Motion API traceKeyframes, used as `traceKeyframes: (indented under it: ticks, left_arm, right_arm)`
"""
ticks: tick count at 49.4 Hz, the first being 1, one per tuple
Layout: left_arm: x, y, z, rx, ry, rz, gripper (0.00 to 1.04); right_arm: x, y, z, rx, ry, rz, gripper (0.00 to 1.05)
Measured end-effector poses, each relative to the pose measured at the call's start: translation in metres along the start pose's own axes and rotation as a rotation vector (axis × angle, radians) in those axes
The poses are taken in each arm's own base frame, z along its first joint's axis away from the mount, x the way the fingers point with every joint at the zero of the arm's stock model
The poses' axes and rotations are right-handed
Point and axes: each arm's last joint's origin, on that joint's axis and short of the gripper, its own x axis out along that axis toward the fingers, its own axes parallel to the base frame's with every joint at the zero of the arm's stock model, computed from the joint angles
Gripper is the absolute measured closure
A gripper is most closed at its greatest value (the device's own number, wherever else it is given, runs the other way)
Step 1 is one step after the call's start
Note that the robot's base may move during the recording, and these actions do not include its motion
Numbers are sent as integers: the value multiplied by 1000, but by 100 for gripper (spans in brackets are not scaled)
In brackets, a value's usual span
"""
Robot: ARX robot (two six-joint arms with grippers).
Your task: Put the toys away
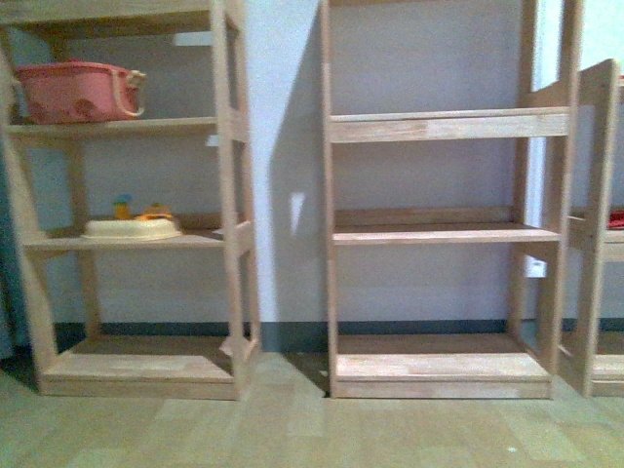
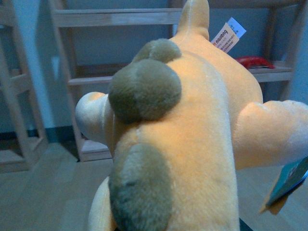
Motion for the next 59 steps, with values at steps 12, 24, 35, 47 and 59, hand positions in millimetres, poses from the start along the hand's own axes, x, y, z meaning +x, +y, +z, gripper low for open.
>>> traceKeyframes:
  ticks: [12, 24, 35, 47, 59]
  left_arm:
    - [0, 0, 0, 0, 0, -10, 6]
    - [0, 0, 0, 0, 0, -1, 6]
    - [0, 0, 0, 0, -1, -1, 6]
    - [0, 0, 0, 0, -1, -1, 6]
    - [0, 0, 0, 0, -1, 0, 6]
  right_arm:
    - [0, -1, 0, 1, 1, -22, 98]
    - [0, 0, 0, 1, -1, 6, 98]
    - [0, 0, 0, 1, -1, 1, 98]
    - [0, 0, 0, 0, -1, 1, 98]
    - [0, 0, 0, 0, -1, 1, 98]
